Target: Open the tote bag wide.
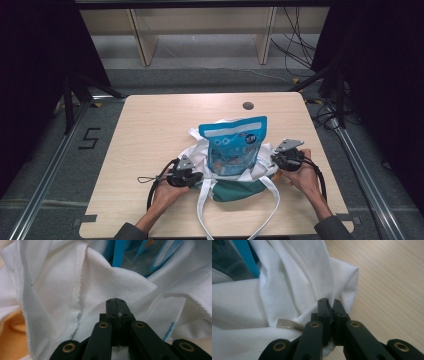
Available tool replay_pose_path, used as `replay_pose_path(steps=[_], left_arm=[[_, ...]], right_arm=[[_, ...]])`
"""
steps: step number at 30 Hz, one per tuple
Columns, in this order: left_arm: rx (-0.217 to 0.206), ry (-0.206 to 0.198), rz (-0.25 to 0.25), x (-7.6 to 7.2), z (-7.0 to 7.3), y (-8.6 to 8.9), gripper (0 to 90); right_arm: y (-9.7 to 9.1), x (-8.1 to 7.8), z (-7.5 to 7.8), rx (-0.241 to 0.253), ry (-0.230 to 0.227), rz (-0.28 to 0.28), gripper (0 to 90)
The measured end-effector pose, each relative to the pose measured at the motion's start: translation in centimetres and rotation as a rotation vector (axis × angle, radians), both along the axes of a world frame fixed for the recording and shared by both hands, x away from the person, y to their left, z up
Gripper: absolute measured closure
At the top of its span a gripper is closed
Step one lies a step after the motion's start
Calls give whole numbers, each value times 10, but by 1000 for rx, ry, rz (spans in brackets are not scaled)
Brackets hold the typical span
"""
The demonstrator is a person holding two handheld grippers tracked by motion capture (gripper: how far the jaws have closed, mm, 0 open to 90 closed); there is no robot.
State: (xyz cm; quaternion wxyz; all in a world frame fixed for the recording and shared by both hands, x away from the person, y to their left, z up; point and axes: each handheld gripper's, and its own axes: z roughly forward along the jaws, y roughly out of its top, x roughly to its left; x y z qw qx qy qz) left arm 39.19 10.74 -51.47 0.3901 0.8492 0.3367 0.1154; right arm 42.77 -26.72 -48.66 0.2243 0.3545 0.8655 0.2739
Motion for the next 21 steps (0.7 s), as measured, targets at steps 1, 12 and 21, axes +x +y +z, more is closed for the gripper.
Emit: replay_pose_path(steps=[1,12,21], left_arm=[[-17,-2,13,3,-1,-1,895],[-15,-8,50,38,-1,2,894],[-36,-16,96,55,-2,0,894]], right_arm=[[-1,1,0,-4,-5,2,880],[-1,21,-3,28,-27,-34,879],[-1,39,-4,51,-35,-56,874]])
